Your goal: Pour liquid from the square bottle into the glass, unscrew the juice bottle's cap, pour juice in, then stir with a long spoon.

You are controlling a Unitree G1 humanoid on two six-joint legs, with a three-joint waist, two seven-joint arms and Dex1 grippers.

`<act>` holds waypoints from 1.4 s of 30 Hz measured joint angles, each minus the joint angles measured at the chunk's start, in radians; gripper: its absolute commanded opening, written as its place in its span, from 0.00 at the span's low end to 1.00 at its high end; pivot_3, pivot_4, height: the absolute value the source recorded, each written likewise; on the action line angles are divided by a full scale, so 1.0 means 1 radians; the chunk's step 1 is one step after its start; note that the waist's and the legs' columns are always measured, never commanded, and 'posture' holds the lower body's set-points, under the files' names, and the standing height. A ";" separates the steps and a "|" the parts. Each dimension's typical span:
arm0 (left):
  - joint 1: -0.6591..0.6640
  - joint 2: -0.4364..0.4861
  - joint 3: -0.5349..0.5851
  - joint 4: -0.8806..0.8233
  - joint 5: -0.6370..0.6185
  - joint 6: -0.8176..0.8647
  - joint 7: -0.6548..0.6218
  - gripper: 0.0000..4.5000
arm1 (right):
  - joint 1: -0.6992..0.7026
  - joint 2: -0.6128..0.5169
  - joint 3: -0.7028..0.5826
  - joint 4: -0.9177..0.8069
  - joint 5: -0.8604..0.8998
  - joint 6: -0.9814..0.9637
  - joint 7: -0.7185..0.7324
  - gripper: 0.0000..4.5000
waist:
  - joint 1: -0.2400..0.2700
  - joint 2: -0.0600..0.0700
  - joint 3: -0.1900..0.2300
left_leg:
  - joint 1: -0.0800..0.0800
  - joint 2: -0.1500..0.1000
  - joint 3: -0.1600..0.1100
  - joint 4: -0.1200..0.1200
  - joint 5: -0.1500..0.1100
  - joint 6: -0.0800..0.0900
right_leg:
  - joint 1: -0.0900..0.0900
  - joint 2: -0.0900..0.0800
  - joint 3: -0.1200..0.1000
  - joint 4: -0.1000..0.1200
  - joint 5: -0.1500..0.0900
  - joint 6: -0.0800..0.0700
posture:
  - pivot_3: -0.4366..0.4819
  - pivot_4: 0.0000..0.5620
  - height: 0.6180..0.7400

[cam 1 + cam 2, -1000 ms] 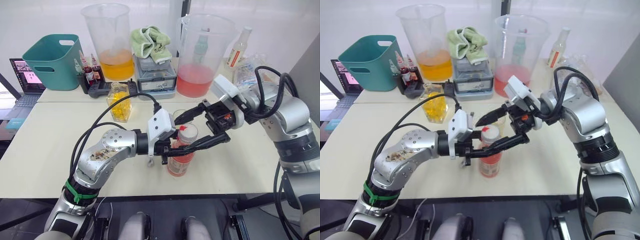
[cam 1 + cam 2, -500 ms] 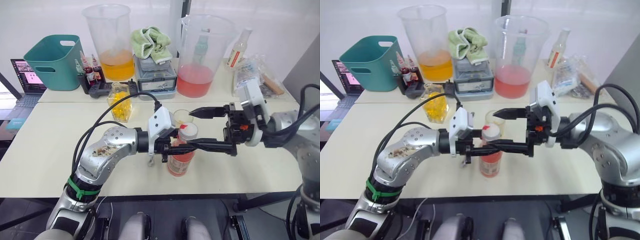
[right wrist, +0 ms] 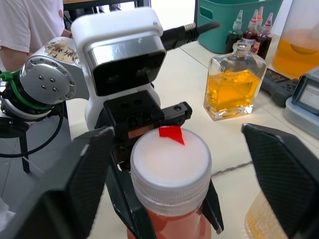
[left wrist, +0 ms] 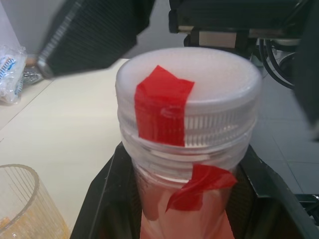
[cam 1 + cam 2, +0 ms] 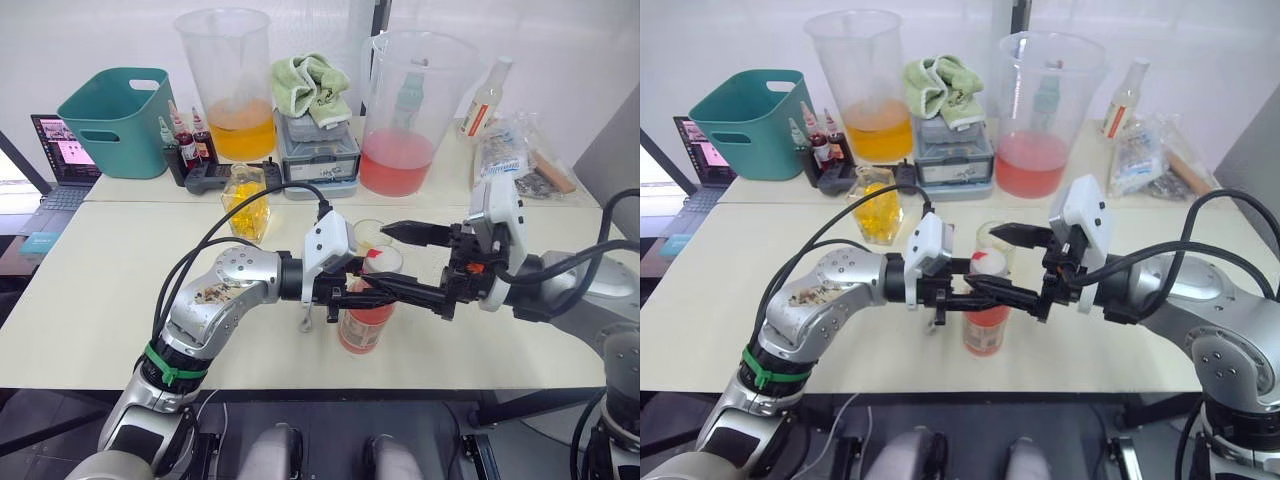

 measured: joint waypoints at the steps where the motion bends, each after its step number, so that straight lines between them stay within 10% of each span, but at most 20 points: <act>1: 0.000 0.000 0.000 0.000 0.000 0.000 0.000 0.36 | 0.001 -0.008 0.002 0.001 0.000 -0.002 0.004 0.59 | 0.000 0.000 0.000 | 0.000 0.000 0.000 0.000 0.000 0.000 | 0.000 0.000 0.000 0.000 0.000 0.000 | 0.48 0.27 0.97; 4: 0.001 0.002 0.001 -0.003 0.000 0.001 0.003 0.36 | -0.008 -0.025 0.019 0.024 -0.005 -0.020 0.049 0.37 | -0.001 0.000 0.000 | 0.000 0.000 0.000 0.000 0.000 0.000 | 0.000 0.000 0.000 0.000 0.000 0.000 | 0.48 0.27 0.97; 26: 0.051 0.020 0.032 -0.118 -0.009 0.072 0.088 0.36 | -0.385 -0.016 0.356 0.573 -0.380 -0.470 0.875 0.37 | -0.017 0.000 0.000 | 0.000 0.000 0.000 0.000 0.000 0.001 | -0.001 0.002 -0.001 0.001 0.000 0.000 | 0.48 0.27 0.97; 42: 0.046 0.009 0.029 -0.112 -0.009 0.088 0.088 0.36 | -0.384 0.019 0.255 0.557 -0.233 -0.281 0.851 0.35 | -0.016 0.000 0.000 | 0.000 0.000 -0.001 -0.001 0.000 0.000 | -0.001 0.001 -0.001 0.002 0.000 0.000 | 0.48 0.27 0.97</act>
